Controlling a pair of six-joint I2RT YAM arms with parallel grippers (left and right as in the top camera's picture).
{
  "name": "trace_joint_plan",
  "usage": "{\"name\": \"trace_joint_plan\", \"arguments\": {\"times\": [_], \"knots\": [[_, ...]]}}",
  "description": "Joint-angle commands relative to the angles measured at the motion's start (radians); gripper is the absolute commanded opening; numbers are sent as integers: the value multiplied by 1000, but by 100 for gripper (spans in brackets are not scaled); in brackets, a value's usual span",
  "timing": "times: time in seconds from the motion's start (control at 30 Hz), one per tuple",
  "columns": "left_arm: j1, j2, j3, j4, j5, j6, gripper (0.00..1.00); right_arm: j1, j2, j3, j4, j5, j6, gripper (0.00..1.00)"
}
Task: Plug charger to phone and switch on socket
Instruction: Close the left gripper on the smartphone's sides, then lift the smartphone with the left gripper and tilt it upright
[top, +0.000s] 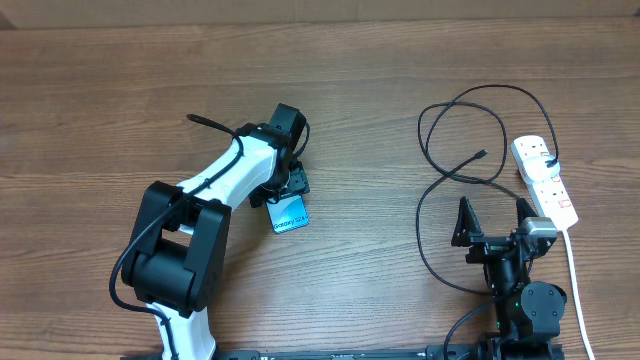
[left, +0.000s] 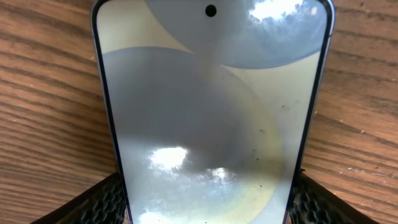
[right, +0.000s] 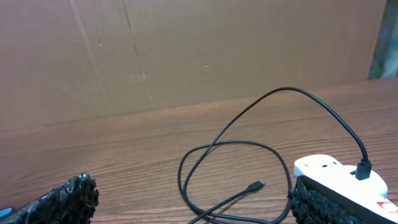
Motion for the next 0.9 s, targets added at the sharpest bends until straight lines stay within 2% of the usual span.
{"name": "trace_joint_plan", "arguments": {"times": [0.0, 0.33, 0.87], "knots": [[15, 60, -62, -22, 5, -18, 70, -2, -11, -11, 5, -1, -4, 100], [29, 60, -49, -33, 5, -18, 60, -2, -11, -11, 5, -1, -4, 100], [45, 59, 70, -171, 5, -17, 61, -2, -11, -11, 5, -1, -4, 100]]}}
